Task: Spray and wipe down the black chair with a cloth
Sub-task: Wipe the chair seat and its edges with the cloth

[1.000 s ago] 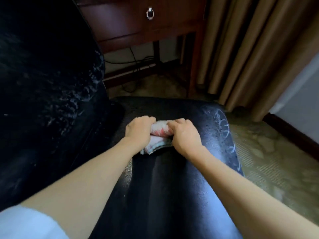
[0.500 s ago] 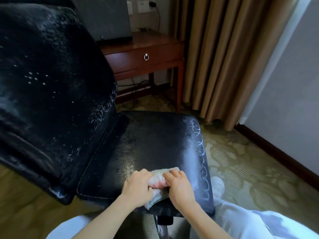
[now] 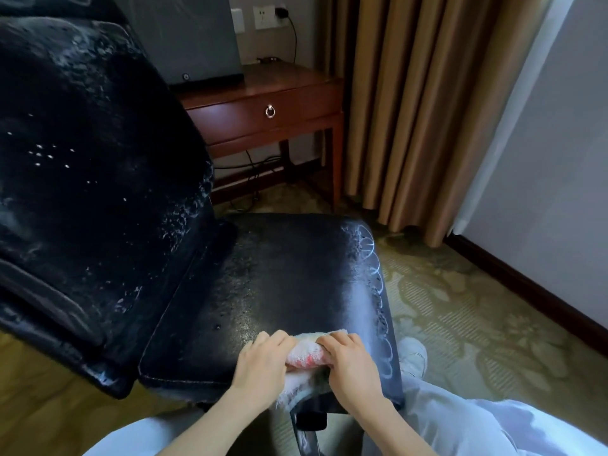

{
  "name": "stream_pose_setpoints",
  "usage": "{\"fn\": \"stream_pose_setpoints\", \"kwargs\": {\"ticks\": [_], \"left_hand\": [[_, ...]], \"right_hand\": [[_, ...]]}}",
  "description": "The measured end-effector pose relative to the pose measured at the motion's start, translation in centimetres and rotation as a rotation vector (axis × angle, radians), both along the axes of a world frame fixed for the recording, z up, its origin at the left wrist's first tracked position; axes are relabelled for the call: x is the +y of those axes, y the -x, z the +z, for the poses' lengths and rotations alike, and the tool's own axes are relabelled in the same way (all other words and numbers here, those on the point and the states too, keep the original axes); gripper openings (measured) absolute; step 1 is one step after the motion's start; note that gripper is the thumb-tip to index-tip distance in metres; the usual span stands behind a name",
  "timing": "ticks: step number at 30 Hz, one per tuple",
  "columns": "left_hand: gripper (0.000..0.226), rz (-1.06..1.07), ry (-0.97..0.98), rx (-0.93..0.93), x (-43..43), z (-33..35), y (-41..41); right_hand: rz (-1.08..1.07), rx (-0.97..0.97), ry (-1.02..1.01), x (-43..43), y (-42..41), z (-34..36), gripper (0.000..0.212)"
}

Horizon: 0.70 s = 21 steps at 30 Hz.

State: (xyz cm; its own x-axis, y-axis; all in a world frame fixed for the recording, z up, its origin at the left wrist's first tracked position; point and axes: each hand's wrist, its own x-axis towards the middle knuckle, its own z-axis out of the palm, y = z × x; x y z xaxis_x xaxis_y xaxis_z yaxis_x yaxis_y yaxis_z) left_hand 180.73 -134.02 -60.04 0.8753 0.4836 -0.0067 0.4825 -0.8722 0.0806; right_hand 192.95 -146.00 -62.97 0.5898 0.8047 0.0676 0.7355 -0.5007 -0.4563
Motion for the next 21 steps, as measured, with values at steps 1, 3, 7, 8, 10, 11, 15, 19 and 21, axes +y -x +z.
{"fn": "stream_pose_setpoints", "kwargs": {"ticks": [1,3,7,8,10,11,15,19,21], "left_hand": [[0.063,0.000,-0.012,-0.015,0.5,-0.6,-0.7],[0.065,-0.006,0.012,-0.041,1.4,-0.8,-2.6],[0.054,0.022,-0.028,-0.061,4.4,-1.3,-6.8],[0.054,0.037,-0.044,-0.056,5.4,-1.4,-7.9],[0.054,0.065,-0.045,-0.081,7.3,-1.4,-9.7],[0.054,0.073,-0.042,-0.101,8.5,-1.6,-10.2],[0.048,0.101,-0.119,-0.081,12.6,-1.7,-10.9],[0.044,0.179,-0.154,-0.044,14.8,-0.7,-9.1],[0.041,0.219,-0.141,-0.032,15.0,-0.2,-6.9]], "right_hand": [[-0.010,0.003,0.000,0.4,-0.6,-0.1,0.050],[-0.021,-0.011,-0.030,1.4,-2.3,-0.5,0.051],[-0.024,-0.050,-0.079,4.3,-6.4,-1.1,0.052],[-0.023,-0.063,-0.097,5.2,-7.4,-1.1,0.052],[-0.019,-0.073,-0.110,7.3,-9.0,-1.0,0.052],[-0.014,-0.077,-0.118,8.5,-9.6,-1.1,0.052],[0.005,-0.079,-0.107,12.8,-9.8,-0.7,0.053],[0.075,-0.004,-0.047,15.7,-6.9,-0.1,0.051],[0.132,0.027,-0.009,16.1,-4.4,0.3,0.046]]}}
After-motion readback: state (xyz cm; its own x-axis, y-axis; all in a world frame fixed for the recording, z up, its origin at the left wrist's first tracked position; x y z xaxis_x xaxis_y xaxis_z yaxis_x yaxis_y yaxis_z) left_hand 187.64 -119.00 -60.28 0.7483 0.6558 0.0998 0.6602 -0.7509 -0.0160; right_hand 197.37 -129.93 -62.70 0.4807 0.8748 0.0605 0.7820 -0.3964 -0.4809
